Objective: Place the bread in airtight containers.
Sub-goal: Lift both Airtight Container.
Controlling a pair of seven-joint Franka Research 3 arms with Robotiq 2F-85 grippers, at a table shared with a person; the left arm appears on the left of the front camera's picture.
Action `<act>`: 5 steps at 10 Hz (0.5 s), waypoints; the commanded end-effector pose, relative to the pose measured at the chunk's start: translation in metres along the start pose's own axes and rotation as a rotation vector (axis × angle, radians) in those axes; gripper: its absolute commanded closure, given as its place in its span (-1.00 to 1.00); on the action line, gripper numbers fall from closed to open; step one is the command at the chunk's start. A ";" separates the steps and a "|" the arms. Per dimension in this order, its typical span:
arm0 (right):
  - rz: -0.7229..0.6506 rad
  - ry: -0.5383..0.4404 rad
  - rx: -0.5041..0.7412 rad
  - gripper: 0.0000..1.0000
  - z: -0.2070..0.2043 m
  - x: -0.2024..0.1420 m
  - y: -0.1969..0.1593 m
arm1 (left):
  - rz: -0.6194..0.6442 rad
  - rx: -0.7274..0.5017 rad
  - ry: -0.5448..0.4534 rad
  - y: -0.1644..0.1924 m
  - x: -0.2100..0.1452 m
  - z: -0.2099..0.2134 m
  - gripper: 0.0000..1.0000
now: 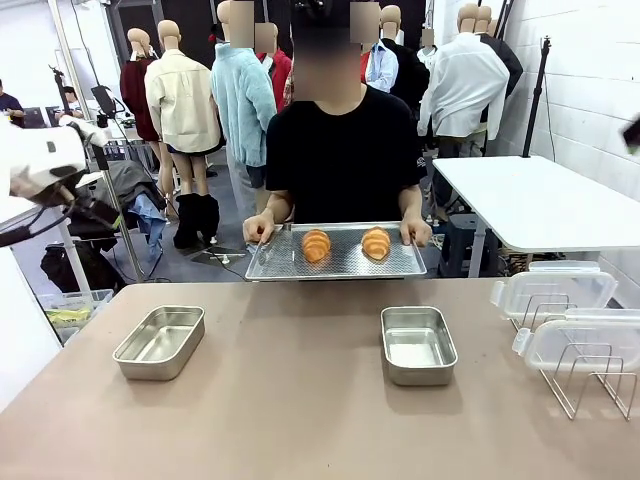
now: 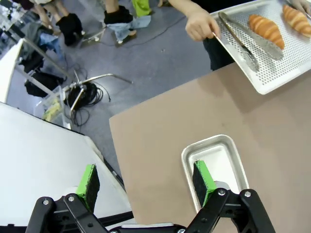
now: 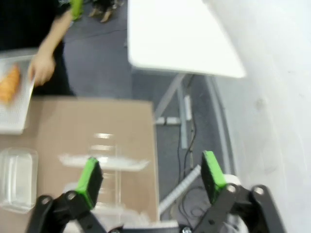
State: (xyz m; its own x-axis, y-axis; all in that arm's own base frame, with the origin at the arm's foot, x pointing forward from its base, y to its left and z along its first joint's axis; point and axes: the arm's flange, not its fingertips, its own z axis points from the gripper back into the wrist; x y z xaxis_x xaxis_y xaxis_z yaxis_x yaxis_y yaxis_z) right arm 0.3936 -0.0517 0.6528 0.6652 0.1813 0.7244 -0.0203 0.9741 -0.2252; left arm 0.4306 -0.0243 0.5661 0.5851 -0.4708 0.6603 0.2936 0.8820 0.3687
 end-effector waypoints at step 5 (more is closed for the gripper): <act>0.044 0.551 0.264 -1.00 -0.058 0.010 0.131 | -0.024 0.020 0.325 -0.023 0.000 -0.021 -1.00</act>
State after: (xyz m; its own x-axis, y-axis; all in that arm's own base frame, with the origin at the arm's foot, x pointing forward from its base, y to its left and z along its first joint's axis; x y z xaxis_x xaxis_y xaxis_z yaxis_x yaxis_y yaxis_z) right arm 0.4303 0.0682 0.5924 0.9110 0.2679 0.3136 -0.2662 0.9627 -0.0491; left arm 0.4272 -0.0427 0.5467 0.7513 -0.5042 0.4258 0.3263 0.8446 0.4245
